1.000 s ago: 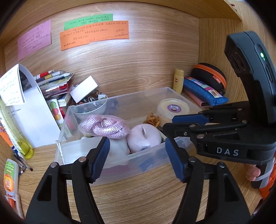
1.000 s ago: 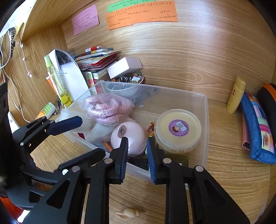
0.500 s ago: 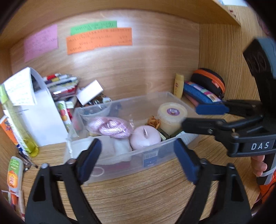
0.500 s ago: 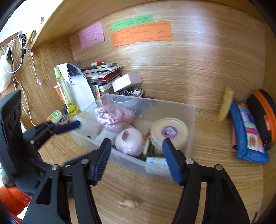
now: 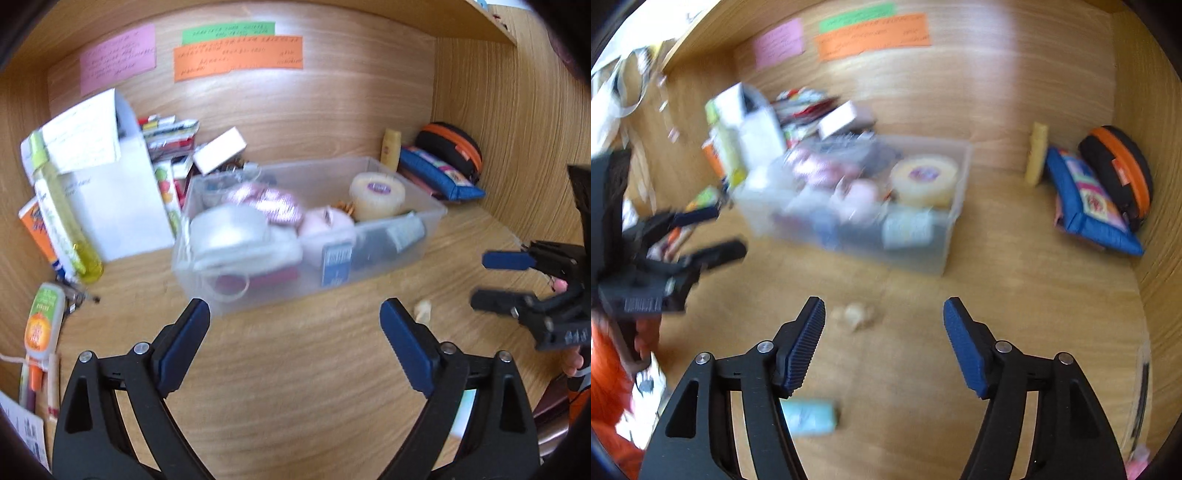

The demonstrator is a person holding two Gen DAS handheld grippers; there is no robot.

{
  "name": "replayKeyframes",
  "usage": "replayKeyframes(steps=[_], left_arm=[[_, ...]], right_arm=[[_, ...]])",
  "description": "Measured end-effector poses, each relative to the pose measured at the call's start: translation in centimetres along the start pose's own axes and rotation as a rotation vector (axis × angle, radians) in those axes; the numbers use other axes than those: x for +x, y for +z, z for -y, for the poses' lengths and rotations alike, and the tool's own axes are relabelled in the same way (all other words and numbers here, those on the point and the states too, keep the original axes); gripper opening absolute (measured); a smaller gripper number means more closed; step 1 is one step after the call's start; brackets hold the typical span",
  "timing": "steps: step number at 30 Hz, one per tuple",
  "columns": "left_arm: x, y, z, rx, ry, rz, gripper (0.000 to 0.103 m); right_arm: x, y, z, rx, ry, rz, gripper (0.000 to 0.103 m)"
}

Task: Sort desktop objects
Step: 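Grasp the light blue tube with the right tool while the left tool moves to the beige seashell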

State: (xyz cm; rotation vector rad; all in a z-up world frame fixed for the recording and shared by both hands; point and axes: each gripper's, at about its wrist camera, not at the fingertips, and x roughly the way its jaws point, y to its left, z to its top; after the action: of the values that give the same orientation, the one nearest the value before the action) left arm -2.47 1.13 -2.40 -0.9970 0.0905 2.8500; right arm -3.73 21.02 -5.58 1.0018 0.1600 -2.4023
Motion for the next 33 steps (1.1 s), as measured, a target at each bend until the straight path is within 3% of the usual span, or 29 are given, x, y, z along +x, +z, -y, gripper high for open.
replayKeyframes(steps=[3,5,10,16,23,27,33], left_arm=[[-0.7,-1.2,-0.5,-0.004,0.023,-0.018,0.094],[-1.2,-1.9,-0.8,-0.006,0.026,-0.03,0.094],[-2.5,-3.2,-0.6,-0.005,0.025,-0.036,0.094],[-2.7,-3.7,-0.2,0.014,0.016,-0.05,0.094],[-0.9,-3.1,1.3,0.035,-0.026,-0.088,0.094],[0.5,-2.5,2.8,0.066,-0.048,-0.105,0.094],[2.7,-1.2,5.5,0.11,-0.094,-0.135,0.094]], right_arm=[[-0.7,-2.3,-2.0,-0.062,0.022,-0.006,0.077],[-1.0,-3.3,-3.0,-0.077,0.043,-0.008,0.079],[-0.9,-4.9,-5.4,-0.119,0.085,-0.023,0.08],[0.1,-6.1,-7.1,-0.208,0.053,-0.058,0.08],[0.9,-6.4,-5.9,-0.153,0.041,-0.064,0.08],[0.7,-6.2,-5.3,-0.133,0.076,-0.047,0.071],[0.0,-6.4,-3.9,-0.113,0.047,-0.028,0.071]])
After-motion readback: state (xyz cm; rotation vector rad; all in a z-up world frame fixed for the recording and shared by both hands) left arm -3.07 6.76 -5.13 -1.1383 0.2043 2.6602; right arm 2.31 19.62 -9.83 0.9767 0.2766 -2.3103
